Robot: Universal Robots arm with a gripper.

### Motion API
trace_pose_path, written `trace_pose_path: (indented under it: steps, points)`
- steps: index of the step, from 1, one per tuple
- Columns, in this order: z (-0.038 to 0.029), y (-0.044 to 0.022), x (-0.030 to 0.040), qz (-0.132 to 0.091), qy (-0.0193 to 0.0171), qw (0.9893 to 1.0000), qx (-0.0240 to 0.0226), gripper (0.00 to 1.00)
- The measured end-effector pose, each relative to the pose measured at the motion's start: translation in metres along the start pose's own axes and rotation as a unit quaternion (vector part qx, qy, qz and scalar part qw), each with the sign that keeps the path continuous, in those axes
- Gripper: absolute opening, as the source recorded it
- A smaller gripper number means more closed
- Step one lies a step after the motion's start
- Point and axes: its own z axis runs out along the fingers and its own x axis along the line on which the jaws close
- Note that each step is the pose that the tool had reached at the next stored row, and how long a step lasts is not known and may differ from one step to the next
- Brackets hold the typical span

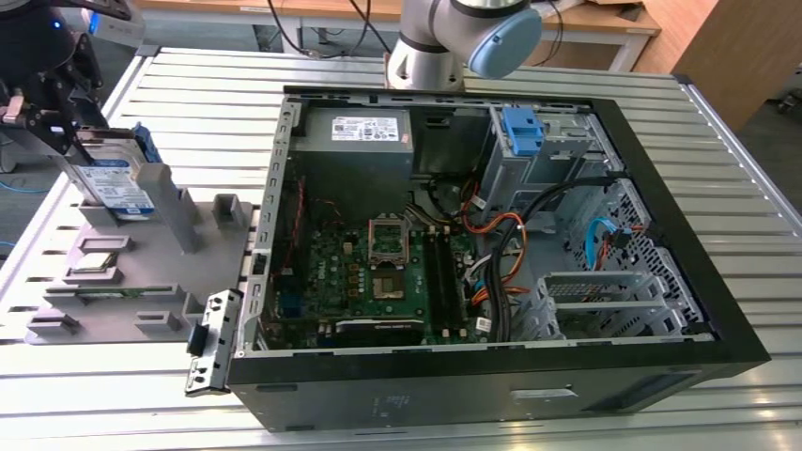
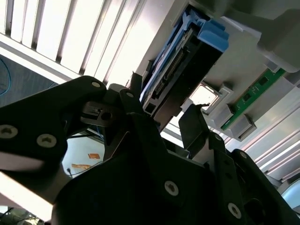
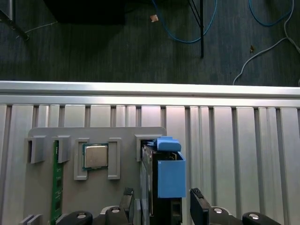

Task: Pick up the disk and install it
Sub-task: 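Pick up the disk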

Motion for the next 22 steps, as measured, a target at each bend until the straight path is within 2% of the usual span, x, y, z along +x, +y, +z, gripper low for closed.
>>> trace_pose_path:
  steps: [5, 13, 22]
  points:
    - [0.0000, -0.0015, -0.0001, 0.000, -0.0001, 1.0000, 0.0004, 0.59]
    - [0.0004, -0.0017, 0.0000, -0.003, 0.0002, 1.0000, 0.0058, 0.59]
    - [0.0006, -0.0023, 0.0000, -0.012, 0.0010, 0.9999, 0.0058, 0.59]
